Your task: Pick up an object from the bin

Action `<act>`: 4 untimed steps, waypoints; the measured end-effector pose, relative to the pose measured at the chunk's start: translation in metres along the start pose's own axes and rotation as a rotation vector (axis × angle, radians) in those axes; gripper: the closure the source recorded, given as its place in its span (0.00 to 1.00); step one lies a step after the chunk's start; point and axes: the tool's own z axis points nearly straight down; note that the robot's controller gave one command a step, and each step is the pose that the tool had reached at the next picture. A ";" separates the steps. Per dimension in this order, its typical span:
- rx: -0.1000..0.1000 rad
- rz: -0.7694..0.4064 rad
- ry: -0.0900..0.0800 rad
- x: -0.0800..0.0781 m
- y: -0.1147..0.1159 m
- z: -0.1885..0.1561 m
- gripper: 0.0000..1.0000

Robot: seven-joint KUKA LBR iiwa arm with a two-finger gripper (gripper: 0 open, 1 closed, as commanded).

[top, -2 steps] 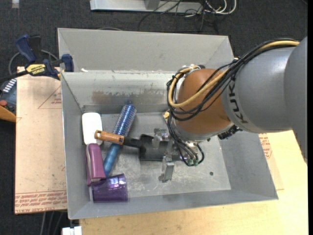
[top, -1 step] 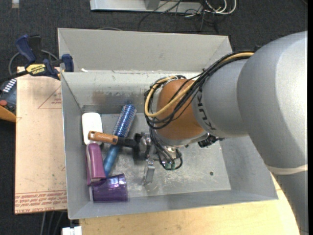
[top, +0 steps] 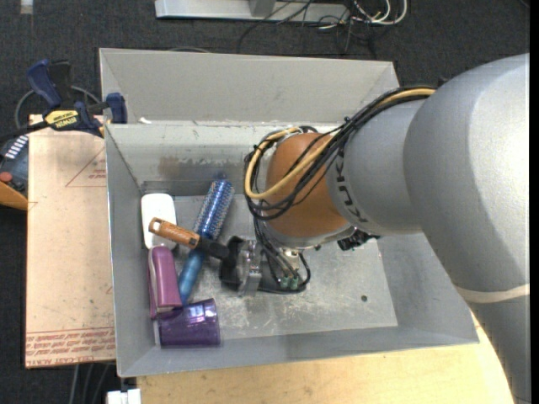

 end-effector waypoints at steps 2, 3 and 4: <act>-0.002 0.012 -0.002 0.018 -0.004 0.000 1.00; -0.002 0.009 -0.003 0.019 -0.004 0.000 1.00; -0.001 0.018 0.003 0.029 -0.014 -0.082 1.00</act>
Offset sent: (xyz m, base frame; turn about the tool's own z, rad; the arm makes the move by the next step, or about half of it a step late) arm -0.0190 -0.0021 -0.0005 0.0113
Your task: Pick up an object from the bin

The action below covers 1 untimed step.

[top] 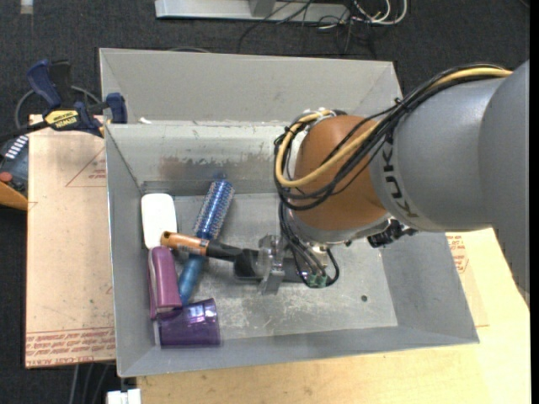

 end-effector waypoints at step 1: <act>-0.003 0.039 -0.010 -0.016 0.013 0.064 1.00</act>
Offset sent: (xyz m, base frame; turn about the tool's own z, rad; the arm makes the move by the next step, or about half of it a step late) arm 0.0272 0.0456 0.0338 0.0364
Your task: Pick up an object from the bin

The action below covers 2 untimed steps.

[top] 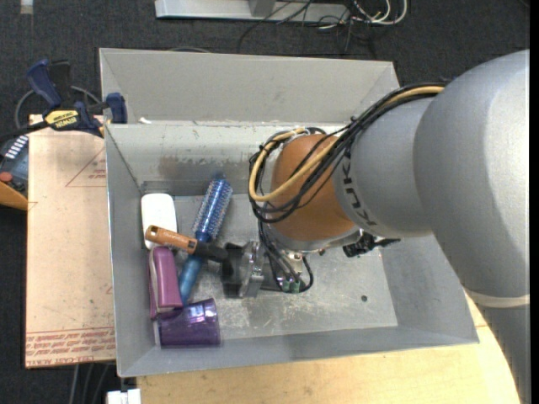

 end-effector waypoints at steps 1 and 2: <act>0.004 -0.002 0.012 -0.003 0.025 -0.063 1.00; 0.003 -0.092 0.001 -0.022 0.061 -0.003 1.00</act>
Offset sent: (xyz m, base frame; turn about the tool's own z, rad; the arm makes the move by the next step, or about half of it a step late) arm 0.0354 0.0663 -0.0180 -0.1142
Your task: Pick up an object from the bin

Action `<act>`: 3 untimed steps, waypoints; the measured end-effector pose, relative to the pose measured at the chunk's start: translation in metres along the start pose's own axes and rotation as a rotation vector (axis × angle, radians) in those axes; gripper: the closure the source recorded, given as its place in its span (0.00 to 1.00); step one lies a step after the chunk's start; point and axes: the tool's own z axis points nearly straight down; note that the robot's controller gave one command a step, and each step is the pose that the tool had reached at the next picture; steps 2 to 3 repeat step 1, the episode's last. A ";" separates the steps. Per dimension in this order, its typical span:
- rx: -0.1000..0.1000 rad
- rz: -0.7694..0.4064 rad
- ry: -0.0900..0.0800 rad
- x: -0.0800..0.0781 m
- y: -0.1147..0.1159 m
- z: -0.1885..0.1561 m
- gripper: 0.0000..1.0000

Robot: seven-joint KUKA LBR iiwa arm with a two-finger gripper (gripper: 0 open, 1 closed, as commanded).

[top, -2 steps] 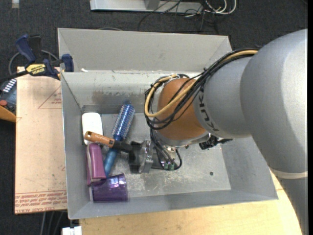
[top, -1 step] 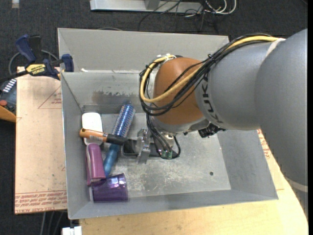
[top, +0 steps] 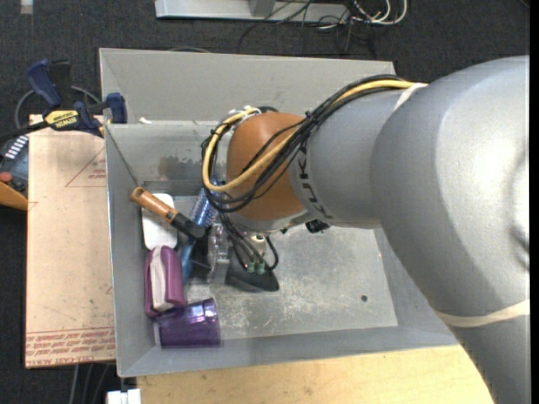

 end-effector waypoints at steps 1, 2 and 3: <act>0.004 -0.001 0.019 -0.011 0.000 -0.010 1.00; 0.004 -0.001 0.019 -0.011 0.000 -0.010 1.00; 0.004 -0.001 0.019 -0.011 0.000 -0.010 1.00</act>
Offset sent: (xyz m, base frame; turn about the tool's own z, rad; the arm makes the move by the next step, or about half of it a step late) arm 0.0093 -0.0170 -0.0212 0.1039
